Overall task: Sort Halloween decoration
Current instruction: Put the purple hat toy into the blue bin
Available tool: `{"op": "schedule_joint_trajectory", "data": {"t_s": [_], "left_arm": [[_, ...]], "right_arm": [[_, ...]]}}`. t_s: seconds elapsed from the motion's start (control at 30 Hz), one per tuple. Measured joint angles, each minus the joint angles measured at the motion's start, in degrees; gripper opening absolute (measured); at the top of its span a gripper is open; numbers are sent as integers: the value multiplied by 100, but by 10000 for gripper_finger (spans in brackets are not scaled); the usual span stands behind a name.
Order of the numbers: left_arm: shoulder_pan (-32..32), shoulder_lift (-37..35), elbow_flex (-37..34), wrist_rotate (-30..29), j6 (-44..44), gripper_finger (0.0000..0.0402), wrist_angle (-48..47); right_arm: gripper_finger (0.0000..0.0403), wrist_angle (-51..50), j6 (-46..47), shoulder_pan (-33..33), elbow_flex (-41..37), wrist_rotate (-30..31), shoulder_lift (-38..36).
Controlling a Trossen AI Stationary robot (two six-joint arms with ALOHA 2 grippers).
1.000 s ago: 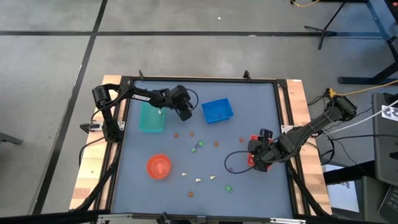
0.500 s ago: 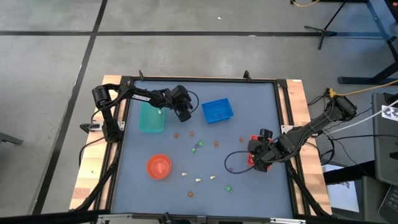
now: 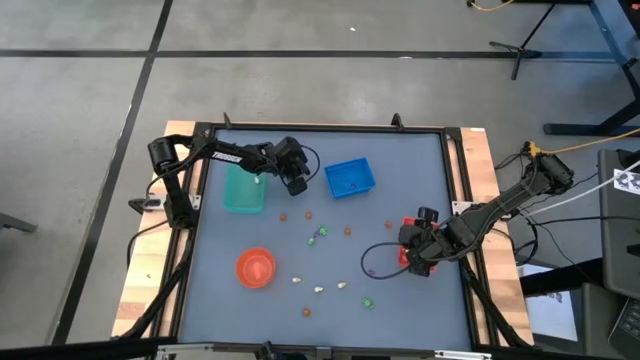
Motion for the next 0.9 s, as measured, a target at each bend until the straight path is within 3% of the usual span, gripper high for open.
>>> {"op": "schedule_joint_trajectory", "data": {"t_s": [0.9], "left_arm": [[-69, 0, 2, 179, -28, 0, 113]], "right_arm": [[221, 0, -1, 0, 0, 0, 0]]}}
